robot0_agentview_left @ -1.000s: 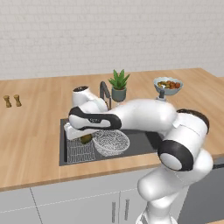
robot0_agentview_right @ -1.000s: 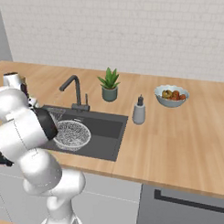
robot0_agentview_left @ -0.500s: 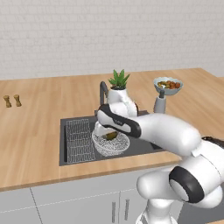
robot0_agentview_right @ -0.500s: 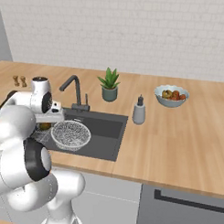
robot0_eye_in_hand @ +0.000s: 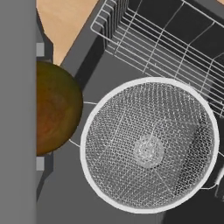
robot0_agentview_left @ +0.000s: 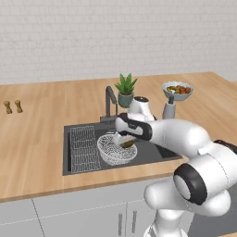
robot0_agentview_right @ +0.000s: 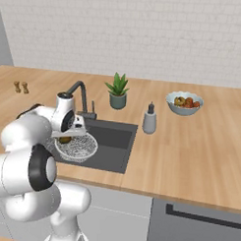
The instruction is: Put the colander in the sink, put the mango in the colander, and turn on the sink faucet and pour water over the colander.
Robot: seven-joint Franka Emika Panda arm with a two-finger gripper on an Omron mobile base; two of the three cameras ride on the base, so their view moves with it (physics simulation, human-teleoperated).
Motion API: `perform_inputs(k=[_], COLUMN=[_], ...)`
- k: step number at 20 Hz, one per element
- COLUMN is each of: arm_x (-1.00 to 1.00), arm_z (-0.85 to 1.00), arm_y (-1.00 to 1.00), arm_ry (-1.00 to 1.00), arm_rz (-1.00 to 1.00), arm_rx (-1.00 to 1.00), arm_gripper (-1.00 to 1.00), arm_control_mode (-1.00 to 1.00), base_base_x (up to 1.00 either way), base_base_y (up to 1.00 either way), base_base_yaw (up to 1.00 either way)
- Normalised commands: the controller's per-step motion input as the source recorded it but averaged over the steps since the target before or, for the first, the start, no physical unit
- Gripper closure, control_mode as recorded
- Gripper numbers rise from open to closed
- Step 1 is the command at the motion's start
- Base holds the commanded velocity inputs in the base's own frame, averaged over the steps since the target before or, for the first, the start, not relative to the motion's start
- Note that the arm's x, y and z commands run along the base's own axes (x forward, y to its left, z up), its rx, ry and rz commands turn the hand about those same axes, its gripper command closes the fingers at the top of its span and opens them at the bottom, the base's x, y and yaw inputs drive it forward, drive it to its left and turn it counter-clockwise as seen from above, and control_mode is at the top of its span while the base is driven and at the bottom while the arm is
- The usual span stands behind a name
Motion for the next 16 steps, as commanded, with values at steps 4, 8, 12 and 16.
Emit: perform_inputs(k=[4, 8, 12, 16], arm_x=[0.47, 0.32, 0.31, 0.24], arm_z=[-0.25, -0.23, -0.29, -0.26], arm_y=[-0.41, -0.41, -0.22, -0.01], arm_ry=[0.0, -0.01, 0.0, -0.02], arm_rz=[0.06, 0.06, 0.02, 0.0], arm_rx=[0.08, 0.06, 0.04, 0.01], arm_gripper=[1.0, 1.0, 1.0, 1.0], arm_control_mode=[-1.0, -1.0, -1.0, -1.0], base_base_x=[0.0, 0.0, 0.0, 0.0], base_base_y=[0.0, 0.0, 0.0, 0.0], base_base_yaw=[0.0, 0.0, 0.0, 0.0])
